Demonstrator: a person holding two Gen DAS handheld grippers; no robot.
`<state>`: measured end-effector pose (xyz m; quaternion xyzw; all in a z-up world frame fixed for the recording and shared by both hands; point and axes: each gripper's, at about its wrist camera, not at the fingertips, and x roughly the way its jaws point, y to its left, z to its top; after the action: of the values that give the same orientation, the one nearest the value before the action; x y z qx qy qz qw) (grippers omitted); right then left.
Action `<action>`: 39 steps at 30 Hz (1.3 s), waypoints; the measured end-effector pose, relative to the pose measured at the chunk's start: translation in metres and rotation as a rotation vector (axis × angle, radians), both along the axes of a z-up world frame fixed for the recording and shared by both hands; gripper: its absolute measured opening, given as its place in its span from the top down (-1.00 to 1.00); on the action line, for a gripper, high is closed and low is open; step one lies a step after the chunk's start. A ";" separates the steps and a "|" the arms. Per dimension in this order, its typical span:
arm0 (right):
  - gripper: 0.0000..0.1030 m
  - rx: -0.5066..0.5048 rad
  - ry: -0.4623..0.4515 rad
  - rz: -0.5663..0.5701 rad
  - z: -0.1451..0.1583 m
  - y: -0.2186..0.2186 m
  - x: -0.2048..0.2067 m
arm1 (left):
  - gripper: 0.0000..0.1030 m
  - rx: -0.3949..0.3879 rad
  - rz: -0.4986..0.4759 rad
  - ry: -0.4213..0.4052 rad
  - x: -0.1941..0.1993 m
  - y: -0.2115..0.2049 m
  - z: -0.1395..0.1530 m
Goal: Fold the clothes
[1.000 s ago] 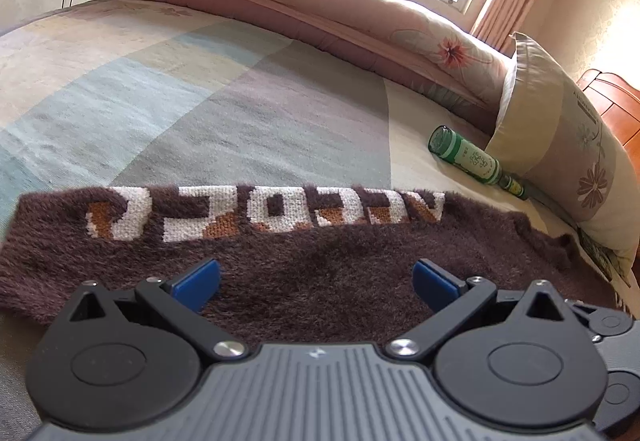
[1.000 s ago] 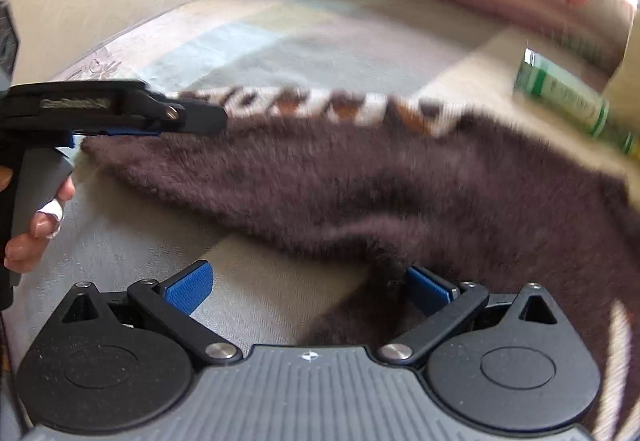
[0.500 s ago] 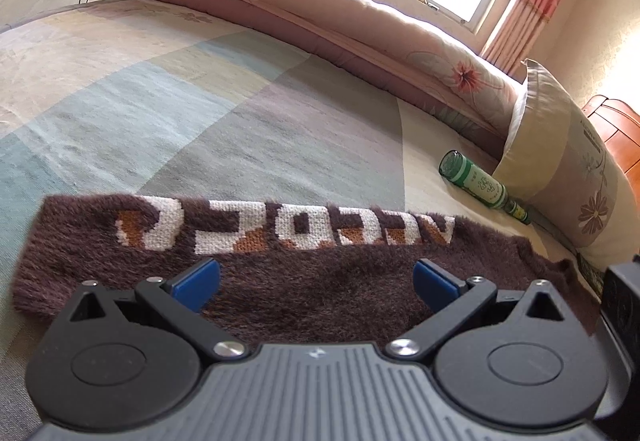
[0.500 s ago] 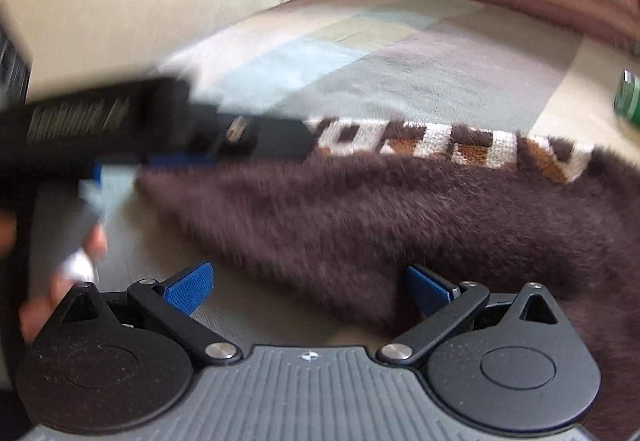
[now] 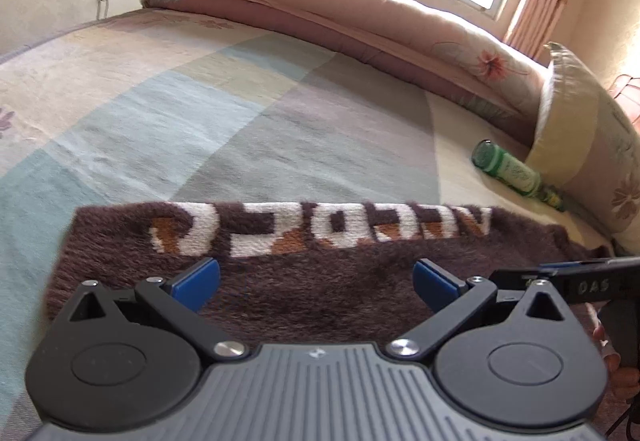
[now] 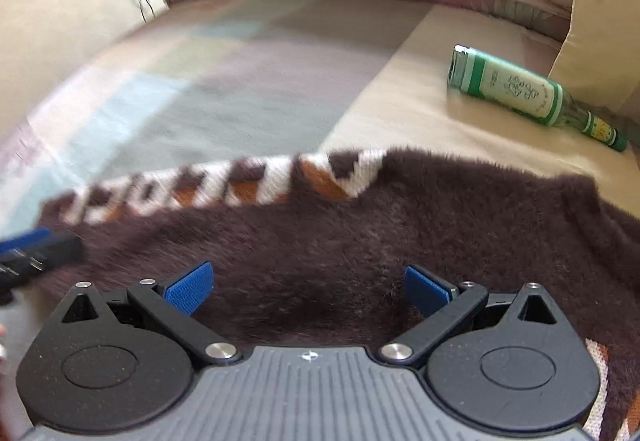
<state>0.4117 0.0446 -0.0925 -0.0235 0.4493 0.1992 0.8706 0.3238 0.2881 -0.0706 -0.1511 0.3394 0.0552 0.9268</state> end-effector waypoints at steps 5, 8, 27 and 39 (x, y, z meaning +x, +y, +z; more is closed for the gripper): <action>-1.00 0.004 -0.014 0.132 -0.007 0.035 -0.017 | -0.99 0.007 0.037 -0.006 -0.003 0.013 0.003; -1.00 -0.012 -0.007 0.220 -0.009 0.064 -0.030 | -0.99 0.015 0.065 -0.008 -0.006 0.021 0.004; -1.00 -0.021 0.023 0.071 0.010 0.081 0.023 | -0.99 -0.049 0.152 -0.050 -0.027 0.062 0.013; -1.00 -0.040 0.030 0.101 0.008 0.102 0.047 | -0.99 -0.095 0.159 -0.049 -0.030 0.074 0.008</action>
<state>0.4585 0.1466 -0.0846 -0.0608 0.4645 0.2341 0.8519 0.2936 0.3623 -0.0626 -0.2225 0.3060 0.1089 0.9192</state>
